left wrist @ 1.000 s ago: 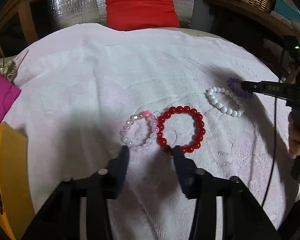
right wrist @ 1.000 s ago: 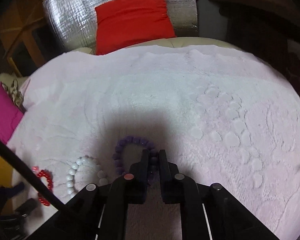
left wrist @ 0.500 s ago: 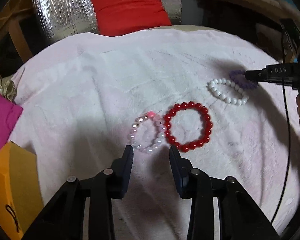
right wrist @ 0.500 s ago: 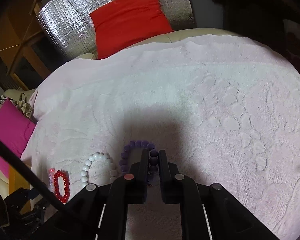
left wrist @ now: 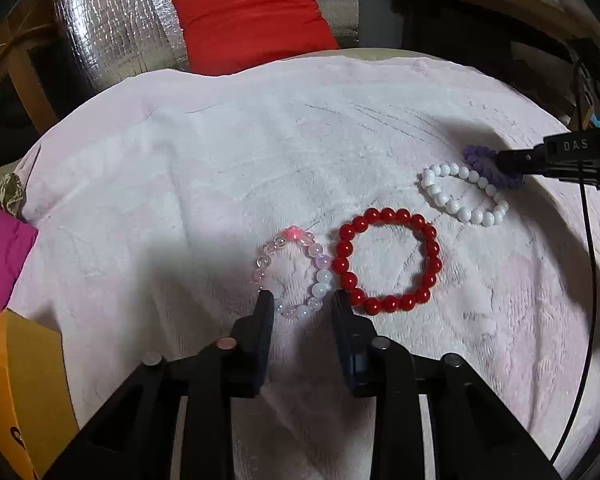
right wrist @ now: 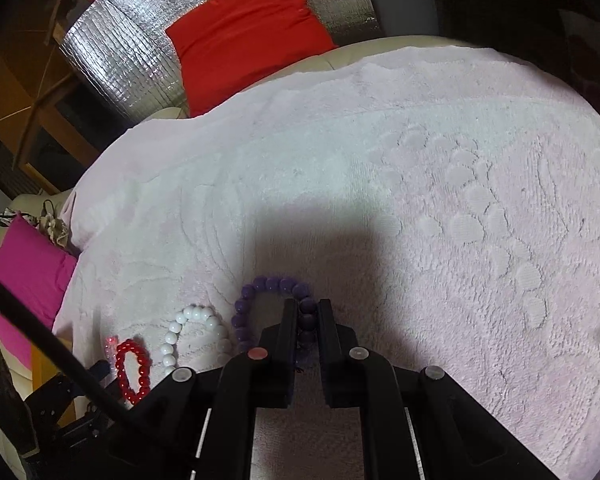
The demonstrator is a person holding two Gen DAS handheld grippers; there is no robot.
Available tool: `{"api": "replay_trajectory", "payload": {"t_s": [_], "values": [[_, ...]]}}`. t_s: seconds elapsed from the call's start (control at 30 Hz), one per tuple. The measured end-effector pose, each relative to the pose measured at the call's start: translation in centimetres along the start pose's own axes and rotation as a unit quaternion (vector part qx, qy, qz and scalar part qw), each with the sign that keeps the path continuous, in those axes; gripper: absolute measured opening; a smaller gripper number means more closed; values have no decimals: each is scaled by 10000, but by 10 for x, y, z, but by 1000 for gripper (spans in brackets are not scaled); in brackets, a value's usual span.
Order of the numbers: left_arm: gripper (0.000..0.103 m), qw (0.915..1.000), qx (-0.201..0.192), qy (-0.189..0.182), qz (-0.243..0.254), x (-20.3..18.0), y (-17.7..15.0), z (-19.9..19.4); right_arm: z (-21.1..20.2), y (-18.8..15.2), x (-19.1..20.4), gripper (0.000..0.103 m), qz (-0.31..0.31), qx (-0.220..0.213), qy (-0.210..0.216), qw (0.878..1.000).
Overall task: Organize jewelry
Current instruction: 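Grasp the purple bead bracelet with the right tool while the left tool grasps the pink bracelet, then carry both bracelets into the orange box and open both tools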
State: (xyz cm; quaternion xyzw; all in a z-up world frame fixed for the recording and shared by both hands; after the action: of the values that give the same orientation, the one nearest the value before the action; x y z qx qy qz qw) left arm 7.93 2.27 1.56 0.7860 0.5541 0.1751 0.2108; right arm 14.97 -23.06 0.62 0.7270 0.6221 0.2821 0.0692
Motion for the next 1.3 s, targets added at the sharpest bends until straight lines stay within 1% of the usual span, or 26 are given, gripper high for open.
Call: {"api": "replay_trajectory", "payload": {"t_s": [0.03, 0.07, 0.13, 0.17, 0.27, 0.37, 0.57, 0.67, 0.83, 0.97, 1.07, 1.23, 1.3], "values": [[22, 10000, -15, -6, -35, 0, 1, 0, 1, 1, 0, 11, -2, 11, 22, 10000], [19, 10000, -30, -18, -70, 1, 2, -1, 1, 3, -1, 12, 7, 20, 50, 10000], [8, 9999, -37, 14, -144, 3, 1, -1, 3, 5, -4, 12, 85, 43, 115, 9999], [8, 9998, -48, 27, -209, 5, 1, -2, 4, 5, -5, 12, 100, 60, 167, 9998], [7, 9989, -121, -77, -442, 9, 0, -7, 5, 6, -4, 11, -45, -4, 216, 9998], [7, 9985, -231, -77, -493, 10, 1, -14, 1, 6, -3, 10, -67, -57, 302, 9995], [7, 9965, -520, -192, -633, 16, 3, -35, -15, 9, 0, 10, 21, -187, 607, 9980], [7, 9948, -673, -278, -712, 17, 2, -49, -23, 10, 0, 10, 207, -125, 950, 9952], [7, 9927, -857, -305, -789, 20, -5, -69, -32, 9, 11, 10, 270, -161, 1210, 9922], [7, 9905, -946, -264, -966, 25, -10, -81, -43, 5, 26, 10, 206, -205, 1442, 9891], [7, 9887, -1025, -240, -1063, 28, -13, -89, -51, -1, 44, 10, 107, -218, 1656, 9859], [7, 9846, -1129, -178, -1324, 30, -27, -108, -61, -16, 84, 11, -116, -179, 1999, 9796], [7, 9816, -1208, -154, -1471, 31, -36, -119, -64, -24, 101, 10, -227, -142, 2095, 9774]]}}
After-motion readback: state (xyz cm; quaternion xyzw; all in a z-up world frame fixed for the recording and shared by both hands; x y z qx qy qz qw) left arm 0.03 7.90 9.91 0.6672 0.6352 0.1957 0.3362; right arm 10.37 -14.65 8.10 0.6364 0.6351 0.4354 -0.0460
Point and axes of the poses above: each gripper's, at about its wrist camera, not at the fingertips, and z roughly the way its jaws point, x to its left, y to its top, the point moved 2 cm from there along z, roughly the way its jaws point, and after that the axes turned 7 degrees about -y, right-handed, at the moved point
